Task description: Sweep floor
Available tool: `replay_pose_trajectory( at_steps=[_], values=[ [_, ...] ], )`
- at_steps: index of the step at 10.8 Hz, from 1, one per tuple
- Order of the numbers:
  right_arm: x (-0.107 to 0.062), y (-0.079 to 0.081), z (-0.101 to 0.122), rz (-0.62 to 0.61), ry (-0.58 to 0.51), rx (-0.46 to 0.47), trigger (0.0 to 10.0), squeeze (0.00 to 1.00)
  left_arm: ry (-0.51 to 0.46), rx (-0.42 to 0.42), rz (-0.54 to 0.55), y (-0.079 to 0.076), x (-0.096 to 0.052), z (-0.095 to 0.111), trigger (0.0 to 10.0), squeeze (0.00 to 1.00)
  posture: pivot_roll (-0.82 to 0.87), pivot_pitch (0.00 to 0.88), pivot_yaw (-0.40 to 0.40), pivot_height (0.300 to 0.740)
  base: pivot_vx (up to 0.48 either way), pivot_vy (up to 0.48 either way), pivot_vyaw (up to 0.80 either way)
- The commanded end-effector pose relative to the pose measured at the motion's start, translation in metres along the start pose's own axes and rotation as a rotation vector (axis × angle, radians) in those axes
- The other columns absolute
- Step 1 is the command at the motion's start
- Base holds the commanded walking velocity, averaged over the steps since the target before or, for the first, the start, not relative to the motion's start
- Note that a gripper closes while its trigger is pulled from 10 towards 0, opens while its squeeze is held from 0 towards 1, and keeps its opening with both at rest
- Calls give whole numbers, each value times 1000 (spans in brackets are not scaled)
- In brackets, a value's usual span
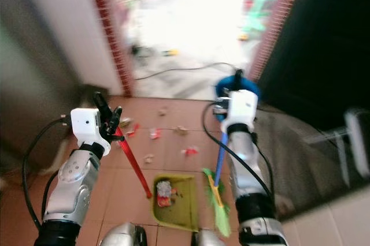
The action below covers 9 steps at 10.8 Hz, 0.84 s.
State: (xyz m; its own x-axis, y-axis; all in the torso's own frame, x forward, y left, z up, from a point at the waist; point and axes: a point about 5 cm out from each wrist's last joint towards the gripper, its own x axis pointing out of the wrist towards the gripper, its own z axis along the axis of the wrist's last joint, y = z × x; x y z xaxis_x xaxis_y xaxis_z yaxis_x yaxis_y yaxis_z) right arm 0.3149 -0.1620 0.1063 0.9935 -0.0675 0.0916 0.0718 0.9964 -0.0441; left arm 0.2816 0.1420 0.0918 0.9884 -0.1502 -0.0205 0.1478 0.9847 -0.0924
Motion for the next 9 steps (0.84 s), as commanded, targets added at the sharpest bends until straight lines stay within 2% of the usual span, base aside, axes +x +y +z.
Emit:
replay_pose_trajectory(
  at_steps=[1, 3, 5, 7, 9],
  values=[
    [0, -3, 5, -3, -24, -12, 10000, 0, -60, -12, -27, -4, 2, 15, 10000, 0, -25, 0, 1, 740, 0, 0, -800],
    [0, -16, 9, -35, -25, -18, 10000, 0, -65, -18, -56, -3, 0, 22, 10000, 0, -45, 0, 1, 740, 0, 0, -800],
    [-6, -25, 4, -46, -5, -39, 10000, 0, -95, -75, -44, -4, 3, 34, 10000, 0, -52, 17, -8, 740, 0, 0, -800],
    [-5, -37, 0, -70, 19, -67, 10000, 0, -167, -102, -42, -5, 8, 59, 10000, 0, -48, 22, -18, 740, 0, 0, -222],
    [-4, -41, -4, -101, 42, -70, 10000, 0, -256, -81, -29, 4, 14, 87, 10000, 0, -44, 27, -23, 740, 0, 0, 0]
  ],
)
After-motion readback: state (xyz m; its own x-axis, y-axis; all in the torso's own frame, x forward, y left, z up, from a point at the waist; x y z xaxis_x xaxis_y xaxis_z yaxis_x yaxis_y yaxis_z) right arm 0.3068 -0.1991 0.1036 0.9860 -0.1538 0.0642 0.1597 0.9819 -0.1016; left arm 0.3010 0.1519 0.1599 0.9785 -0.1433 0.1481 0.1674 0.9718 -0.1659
